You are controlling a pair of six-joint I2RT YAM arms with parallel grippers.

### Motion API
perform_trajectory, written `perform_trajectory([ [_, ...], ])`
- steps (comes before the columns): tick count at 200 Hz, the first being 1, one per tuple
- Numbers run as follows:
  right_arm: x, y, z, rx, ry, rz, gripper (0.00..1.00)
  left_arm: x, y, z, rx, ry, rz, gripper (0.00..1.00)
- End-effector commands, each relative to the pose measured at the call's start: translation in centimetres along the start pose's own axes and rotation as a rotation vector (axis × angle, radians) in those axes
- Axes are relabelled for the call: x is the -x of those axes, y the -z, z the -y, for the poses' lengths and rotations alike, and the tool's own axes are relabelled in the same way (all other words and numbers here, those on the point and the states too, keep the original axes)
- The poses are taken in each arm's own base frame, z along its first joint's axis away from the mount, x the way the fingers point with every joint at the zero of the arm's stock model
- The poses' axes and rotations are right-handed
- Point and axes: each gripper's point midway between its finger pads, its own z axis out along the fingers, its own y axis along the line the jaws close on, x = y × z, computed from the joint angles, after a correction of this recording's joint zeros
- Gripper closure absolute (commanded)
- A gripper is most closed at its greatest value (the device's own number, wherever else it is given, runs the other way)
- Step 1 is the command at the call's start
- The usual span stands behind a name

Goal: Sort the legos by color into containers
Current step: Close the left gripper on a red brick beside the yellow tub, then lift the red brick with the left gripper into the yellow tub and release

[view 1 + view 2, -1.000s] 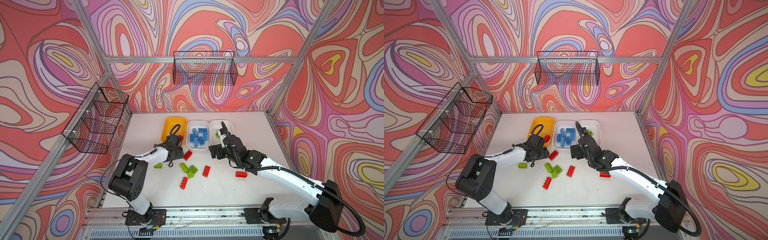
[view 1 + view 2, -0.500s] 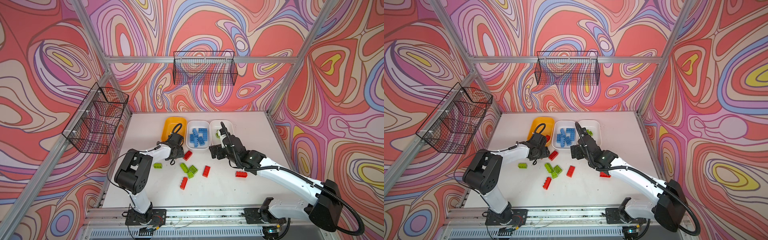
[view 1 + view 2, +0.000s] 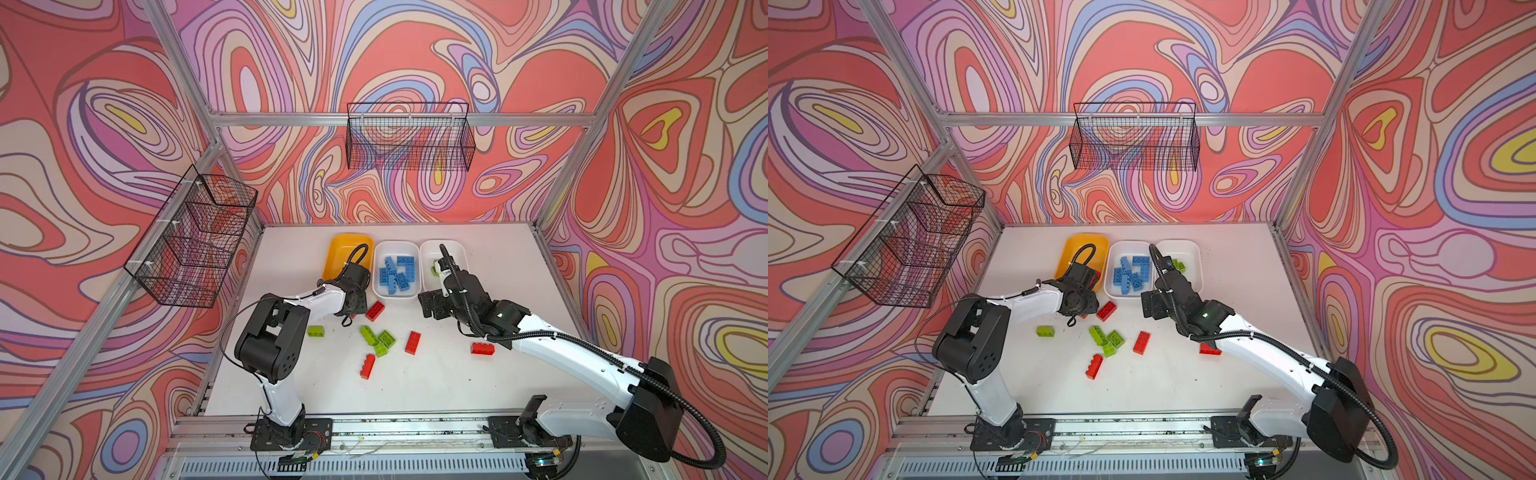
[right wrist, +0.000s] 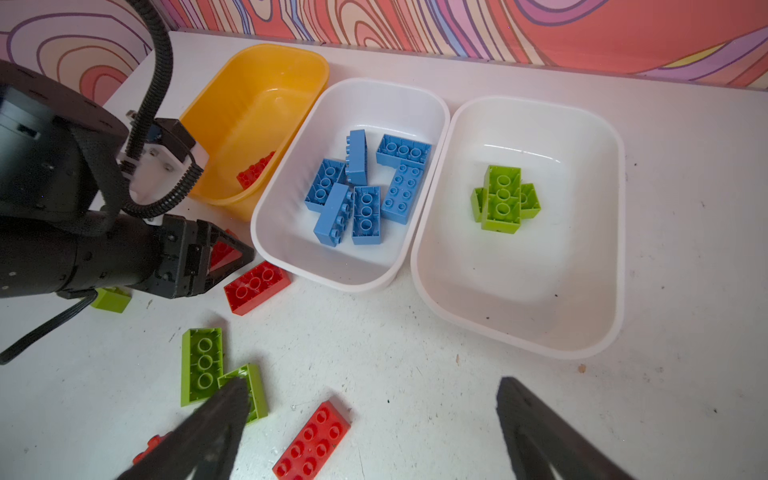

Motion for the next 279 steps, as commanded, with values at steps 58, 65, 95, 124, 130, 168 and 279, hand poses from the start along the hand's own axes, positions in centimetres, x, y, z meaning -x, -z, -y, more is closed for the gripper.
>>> perform_trajectory([
  [58, 0.2, 0.9, 0.5, -0.011, -0.042, 0.003, 0.02, -2.4, 0.2, 1.1, 0.024, -0.068, -0.052, 0.55],
  [65, 0.2, 1.1, 0.6, -0.010, -0.044, 0.002, 0.02, -2.4, 0.1, 1.1, 0.026, -0.068, -0.053, 0.57],
  [95, 0.1, 1.7, 0.7, -0.007, -0.054, 0.006, 0.02, -2.3, -0.3, 1.0, 0.043, -0.072, -0.053, 0.64],
  [124, 0.0, 2.4, 1.1, -0.008, -0.066, 0.016, 0.02, -2.1, -0.4, 1.0, 0.054, -0.073, -0.057, 0.73],
  [130, 0.0, 2.6, 1.1, -0.006, -0.068, 0.018, 0.02, -2.1, -0.4, 0.9, 0.060, -0.073, -0.058, 0.74],
  [168, 0.0, 3.4, 1.4, -0.004, -0.077, 0.027, 0.02, -1.8, 0.0, 0.4, 0.091, -0.072, -0.059, 0.82],
  [279, -0.1, 3.7, 1.0, 0.025, -0.069, 0.031, 0.02, 1.4, 8.1, -0.5, 0.073, -0.037, 0.070, 0.84],
])
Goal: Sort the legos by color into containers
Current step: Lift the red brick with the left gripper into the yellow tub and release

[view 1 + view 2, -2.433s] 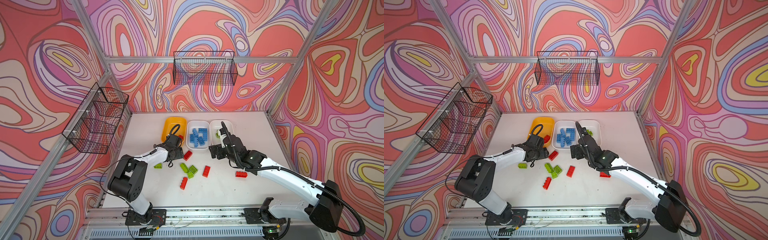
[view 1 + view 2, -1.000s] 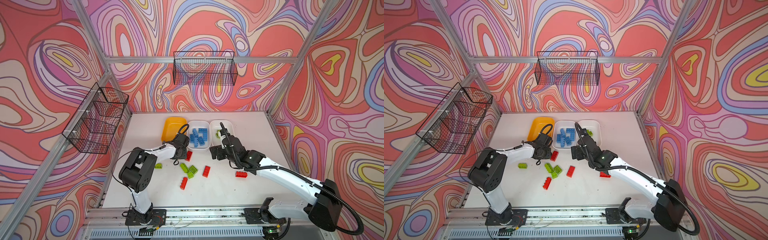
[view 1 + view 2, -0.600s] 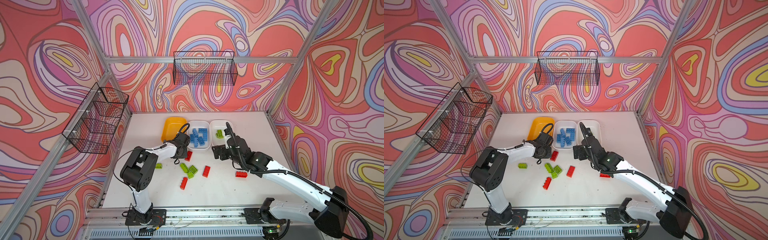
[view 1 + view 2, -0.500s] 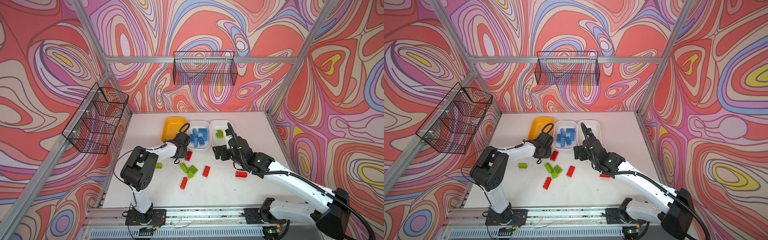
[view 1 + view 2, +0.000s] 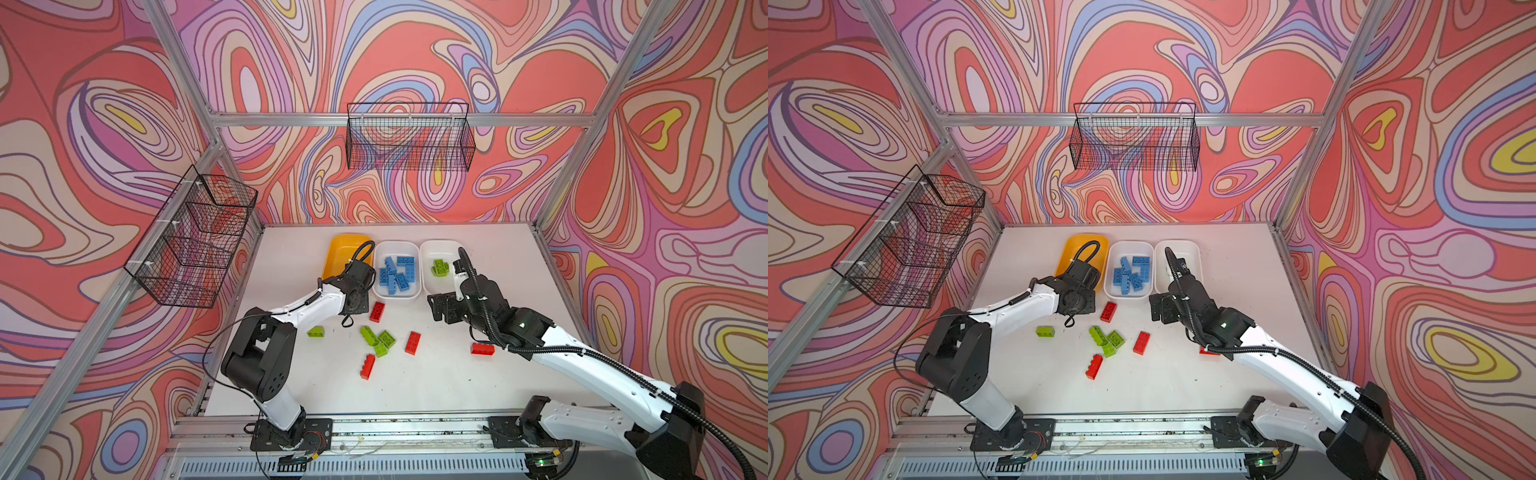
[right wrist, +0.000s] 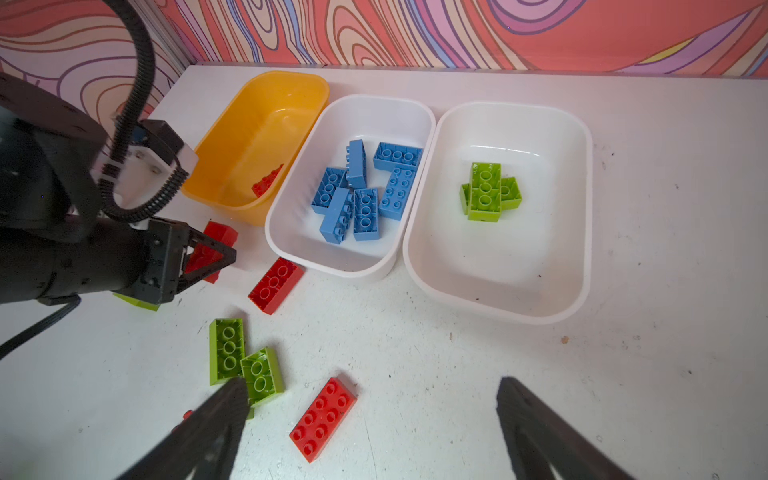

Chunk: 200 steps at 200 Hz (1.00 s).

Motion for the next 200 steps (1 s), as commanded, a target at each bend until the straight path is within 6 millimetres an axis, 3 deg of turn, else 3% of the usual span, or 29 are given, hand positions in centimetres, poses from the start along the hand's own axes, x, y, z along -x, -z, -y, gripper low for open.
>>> perform_trajectory([
  [1, -0.3, 0.0, 0.2, 0.003, -0.007, -0.004, 0.02, 1.1, 2.2, -0.8, 0.029, 0.010, 0.028, 0.84],
  [34, -0.3, 0.0, -0.1, 0.017, -0.012, -0.010, 0.02, 4.3, 3.7, -0.5, 0.028, 0.022, 0.099, 0.84],
  [84, -0.6, 0.0, 0.0, 0.020, -0.020, -0.014, 0.02, 9.5, 3.1, 0.1, 0.010, 0.050, 0.127, 0.84],
  [154, -0.7, 0.4, 0.9, -0.024, -0.011, -0.010, 0.02, 14.5, 0.1, -1.5, 0.028, 0.110, 0.118, 0.84],
  [200, 0.0, -1.0, 0.5, -0.047, 0.005, -0.022, 0.02, 16.5, -1.8, -2.5, 0.022, 0.131, 0.111, 0.84],
])
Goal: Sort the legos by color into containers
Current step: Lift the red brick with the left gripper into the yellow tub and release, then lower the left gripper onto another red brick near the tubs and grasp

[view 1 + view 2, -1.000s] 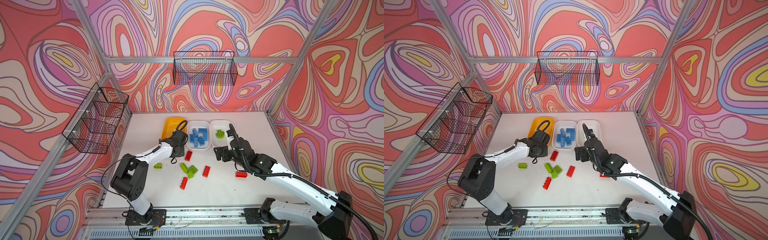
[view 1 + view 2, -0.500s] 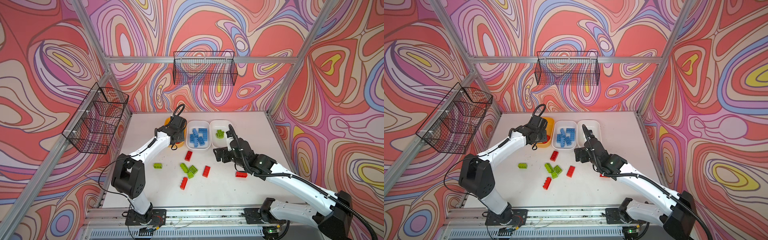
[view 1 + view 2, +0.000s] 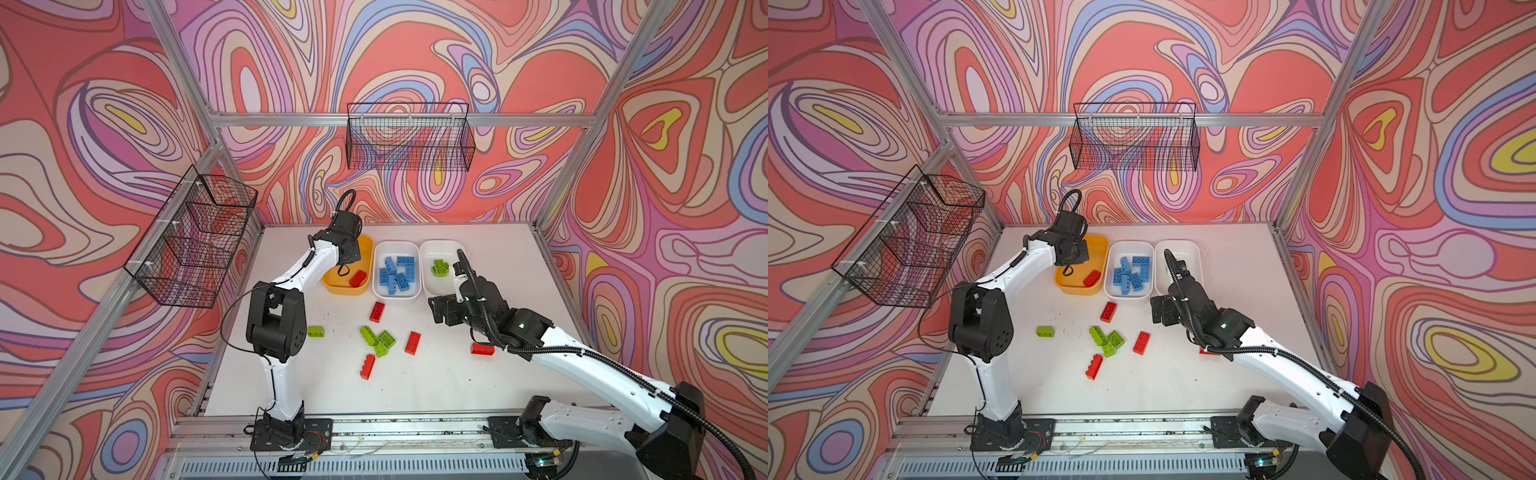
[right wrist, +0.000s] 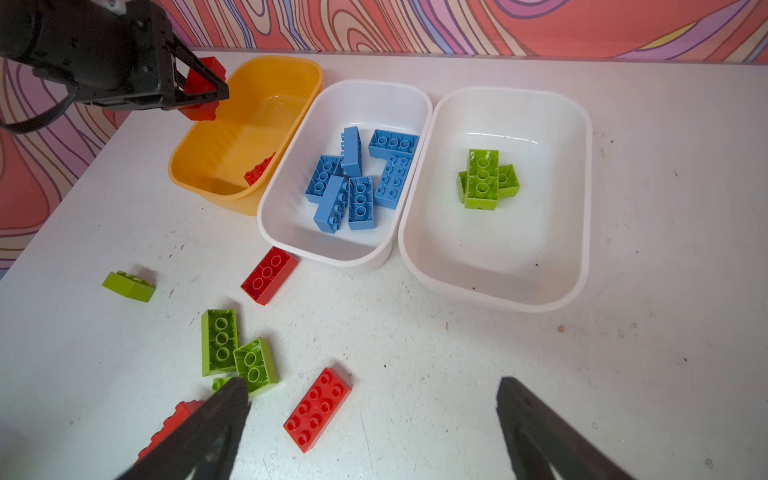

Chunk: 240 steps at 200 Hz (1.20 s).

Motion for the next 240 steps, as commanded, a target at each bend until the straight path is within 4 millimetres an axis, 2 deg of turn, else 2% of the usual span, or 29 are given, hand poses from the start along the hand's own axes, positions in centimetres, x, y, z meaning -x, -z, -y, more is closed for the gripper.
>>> perform_trajectory([
  [1, 0.8, -0.6, 0.1, -0.027, 0.000, 0.005, 0.02, 0.3, -0.9, -0.3, -0.001, -0.014, -0.033, 0.84],
  [40, 1.3, -2.0, -0.5, -0.028, 0.001, -0.004, 0.02, 0.4, -3.7, 0.5, -0.008, -0.027, -0.079, 0.81],
  [53, 1.4, -2.3, -0.7, -0.025, 0.001, -0.010, 0.02, 0.2, -4.5, 0.7, -0.006, -0.023, -0.096, 0.65],
  [69, 1.5, -2.5, -0.9, -0.022, 0.000, -0.012, 0.02, -0.1, -4.9, 0.8, -0.010, -0.021, -0.115, 0.32],
  [90, 1.7, -2.3, -1.0, -0.016, -0.006, -0.006, 0.02, -0.2, -4.2, 0.8, -0.027, -0.003, -0.111, 0.18],
  [114, 1.6, -2.1, -1.0, -0.009, -0.014, -0.009, 0.02, -0.8, -1.9, 0.5, -0.054, 0.034, -0.087, 0.18],
  [133, 1.4, -1.7, -1.0, -0.003, -0.025, -0.012, 0.02, -2.4, 0.6, 0.5, -0.078, 0.041, -0.068, 0.18],
  [167, 0.3, -0.7, -0.3, 0.003, -0.055, -0.016, 0.02, -8.1, 4.8, 1.0, -0.090, -0.046, -0.062, 0.20],
  [201, -1.3, 0.5, 0.1, 0.029, -0.086, -0.031, 0.02, -14.6, 7.8, 1.8, -0.176, -0.107, -0.063, 0.22],
  [219, -2.3, 0.7, 0.1, 0.056, -0.098, -0.037, 0.02, -16.7, 8.4, 2.3, -0.236, -0.146, -0.050, 0.23],
  [240, -3.5, 0.9, 0.1, 0.082, -0.130, -0.045, 0.02, -17.8, 8.5, 2.3, -0.261, -0.165, -0.047, 0.23],
])
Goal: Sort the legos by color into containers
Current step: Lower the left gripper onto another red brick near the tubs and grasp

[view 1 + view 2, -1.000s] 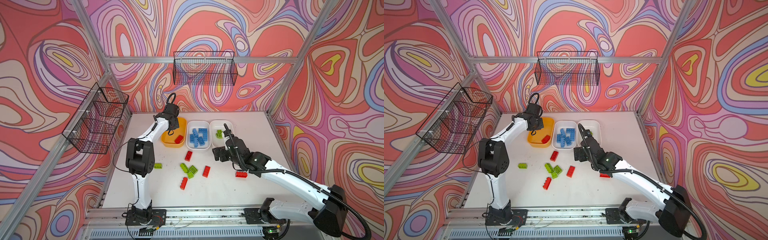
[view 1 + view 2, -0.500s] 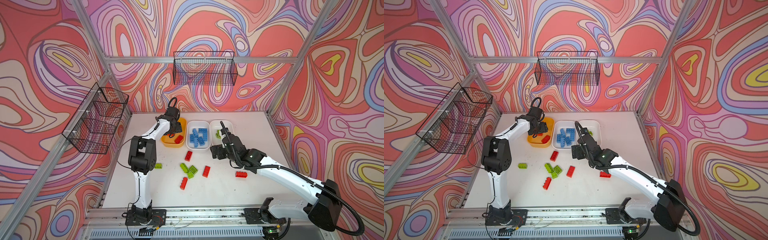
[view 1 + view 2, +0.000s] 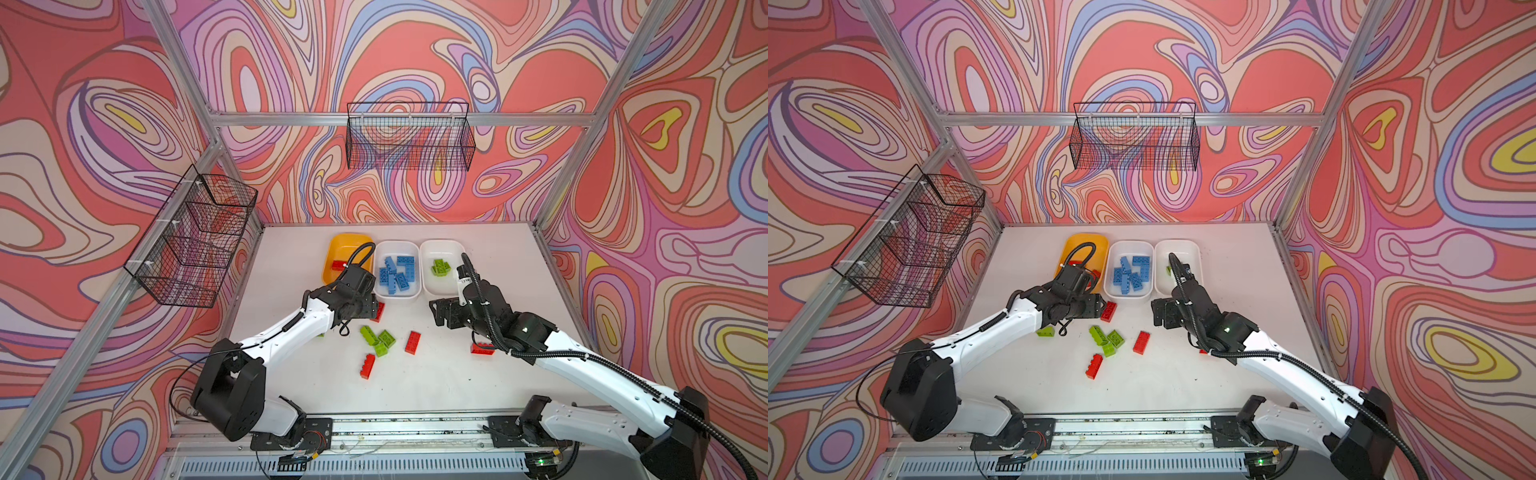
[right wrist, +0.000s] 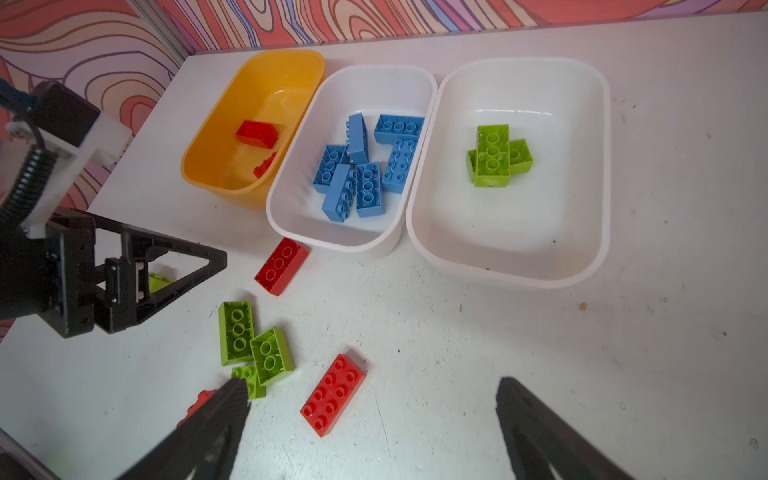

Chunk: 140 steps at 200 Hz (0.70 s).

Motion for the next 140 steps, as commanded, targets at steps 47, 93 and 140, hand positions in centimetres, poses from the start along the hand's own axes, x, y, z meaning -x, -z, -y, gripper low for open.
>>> perform_trajectory([
  [47, -2.4, 1.1, 0.6, 0.055, -0.102, -0.010, 0.02, 0.0, -1.7, 0.7, -0.027, -0.067, 0.030, 0.24],
  [93, -2.4, 1.4, 1.4, 0.018, -0.113, 0.003, 0.02, 0.1, -3.8, 1.9, -0.049, -0.093, 0.001, 0.26],
  [140, -2.3, 1.2, 1.6, 0.008, -0.128, 0.014, 0.02, 0.7, -6.2, 2.5, -0.021, -0.124, -0.028, 0.28],
])
